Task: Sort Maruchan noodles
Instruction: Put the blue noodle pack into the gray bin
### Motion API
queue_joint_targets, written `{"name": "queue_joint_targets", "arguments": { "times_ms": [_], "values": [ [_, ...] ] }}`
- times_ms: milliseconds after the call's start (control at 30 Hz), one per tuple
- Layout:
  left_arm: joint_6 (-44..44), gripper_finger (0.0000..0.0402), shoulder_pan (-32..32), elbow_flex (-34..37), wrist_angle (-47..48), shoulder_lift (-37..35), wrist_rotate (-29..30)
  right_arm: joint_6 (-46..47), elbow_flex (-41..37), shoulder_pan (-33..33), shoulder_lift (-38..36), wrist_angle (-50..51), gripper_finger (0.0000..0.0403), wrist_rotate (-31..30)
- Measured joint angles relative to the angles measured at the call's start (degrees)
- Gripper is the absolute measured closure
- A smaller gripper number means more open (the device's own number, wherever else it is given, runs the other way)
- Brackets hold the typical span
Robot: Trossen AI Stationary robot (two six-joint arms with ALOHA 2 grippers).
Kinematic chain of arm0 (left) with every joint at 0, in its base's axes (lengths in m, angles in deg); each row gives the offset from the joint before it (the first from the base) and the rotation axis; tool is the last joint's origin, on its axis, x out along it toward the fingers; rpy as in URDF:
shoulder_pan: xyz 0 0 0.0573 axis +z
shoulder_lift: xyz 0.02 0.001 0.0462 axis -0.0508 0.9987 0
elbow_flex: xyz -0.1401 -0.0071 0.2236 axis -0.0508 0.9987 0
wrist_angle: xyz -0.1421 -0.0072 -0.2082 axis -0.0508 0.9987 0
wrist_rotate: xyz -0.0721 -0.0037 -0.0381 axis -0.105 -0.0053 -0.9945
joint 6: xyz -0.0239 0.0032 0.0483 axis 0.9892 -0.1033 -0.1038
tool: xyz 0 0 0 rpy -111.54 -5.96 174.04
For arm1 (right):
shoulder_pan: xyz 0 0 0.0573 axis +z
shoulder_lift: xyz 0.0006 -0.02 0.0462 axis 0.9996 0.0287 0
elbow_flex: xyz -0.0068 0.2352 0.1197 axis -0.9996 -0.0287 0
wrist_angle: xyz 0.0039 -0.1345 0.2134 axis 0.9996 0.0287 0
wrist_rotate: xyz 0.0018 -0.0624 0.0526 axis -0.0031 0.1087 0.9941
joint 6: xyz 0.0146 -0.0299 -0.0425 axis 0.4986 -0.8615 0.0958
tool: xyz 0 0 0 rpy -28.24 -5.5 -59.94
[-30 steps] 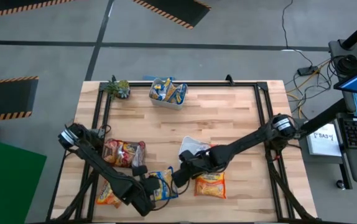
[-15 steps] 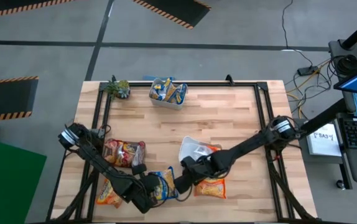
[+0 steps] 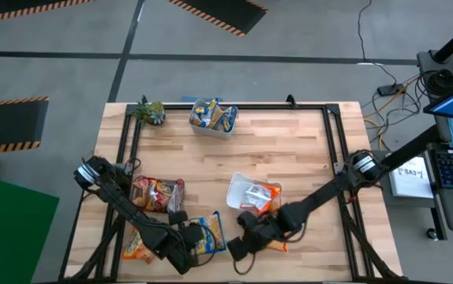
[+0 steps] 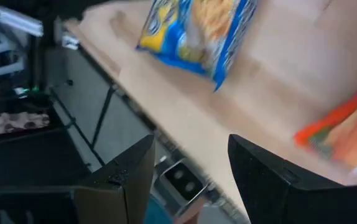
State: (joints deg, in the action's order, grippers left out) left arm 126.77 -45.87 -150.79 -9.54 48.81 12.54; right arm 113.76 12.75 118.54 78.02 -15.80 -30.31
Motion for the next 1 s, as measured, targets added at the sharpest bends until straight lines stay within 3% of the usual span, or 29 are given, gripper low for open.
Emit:
{"name": "queue_joint_targets", "arguments": {
  "times_ms": [333,500,700,1000],
  "values": [
    [-3.26,0.0402,0.09,1.09,3.48,0.00,0.81,15.80,3.33,8.05,3.51,-0.29,0.0211,-10.35],
    [-7.01,0.0402,0.20,3.26,2.80,0.00,2.14,13.67,6.33,7.39,10.22,-3.37,0.0211,-17.67],
    [-7.79,0.0402,0.20,5.39,0.42,0.00,2.16,11.97,15.31,4.58,17.62,6.04,0.0211,-16.91],
    [-12.49,0.0402,0.20,5.87,-2.23,0.00,2.14,9.41,21.80,0.45,19.15,17.81,0.0211,-18.62]
  ]
}}
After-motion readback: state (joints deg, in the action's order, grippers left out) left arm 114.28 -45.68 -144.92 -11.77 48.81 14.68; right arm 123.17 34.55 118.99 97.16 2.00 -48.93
